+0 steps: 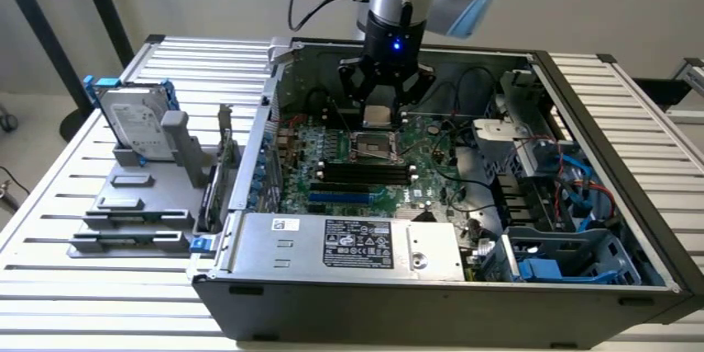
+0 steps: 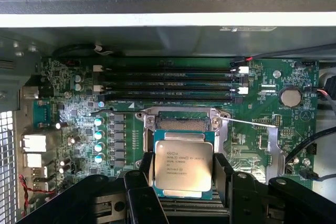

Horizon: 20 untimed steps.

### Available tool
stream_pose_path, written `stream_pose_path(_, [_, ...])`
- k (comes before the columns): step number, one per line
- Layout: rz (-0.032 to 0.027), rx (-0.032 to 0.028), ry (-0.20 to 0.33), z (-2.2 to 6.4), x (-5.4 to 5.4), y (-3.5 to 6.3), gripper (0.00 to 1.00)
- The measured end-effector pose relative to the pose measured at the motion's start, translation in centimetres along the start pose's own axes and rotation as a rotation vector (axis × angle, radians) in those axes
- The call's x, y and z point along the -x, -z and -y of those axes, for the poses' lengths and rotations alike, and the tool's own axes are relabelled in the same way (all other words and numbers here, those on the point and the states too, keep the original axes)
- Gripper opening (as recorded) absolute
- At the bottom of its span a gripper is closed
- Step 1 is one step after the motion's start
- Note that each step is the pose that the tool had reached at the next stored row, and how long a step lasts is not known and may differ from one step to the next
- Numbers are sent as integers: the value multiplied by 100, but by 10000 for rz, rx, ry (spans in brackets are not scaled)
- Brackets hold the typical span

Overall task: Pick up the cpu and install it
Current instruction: 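Place the cpu into insertion slot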

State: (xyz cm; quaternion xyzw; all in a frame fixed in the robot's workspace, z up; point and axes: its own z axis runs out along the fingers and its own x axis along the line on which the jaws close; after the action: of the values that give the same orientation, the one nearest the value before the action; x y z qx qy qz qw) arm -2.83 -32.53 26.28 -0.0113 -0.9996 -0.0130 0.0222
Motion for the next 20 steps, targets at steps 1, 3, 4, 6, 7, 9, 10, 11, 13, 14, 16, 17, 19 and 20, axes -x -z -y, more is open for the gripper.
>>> stream_pose_path(1, [0,0,0,0,0,0,55])
stream_pose_path(3, [0,0,1,0,0,0,55])
stream_pose_path(4, [0,0,0,0,0,0,55])
stream_pose_path(6, [0,0,0,0,0,0,55])
stream_pose_path(7, [0,0,0,0,0,0,55])
stream_pose_path(9, [0,-1,-8,0,0,0,55])
stream_pose_path(10, [2,4,-105,0,0,-1,55])
stream_pose_path(11, [7,12,-271,0,0,-3,55])
stream_pose_path(13, [16,28,-640,0,0,-9,55])
stream_pose_path(14, [21,37,-825,0,0,-12,55])
stream_pose_path(16, [30,53,-1179,1,1,-17,55])
stream_pose_path(17, [34,60,-1359,1,1,-20,55])
stream_pose_path(19, [44,77,-1735,1,1,-26,55])
stream_pose_path(20, [49,85,-1914,1,1,-29,55])
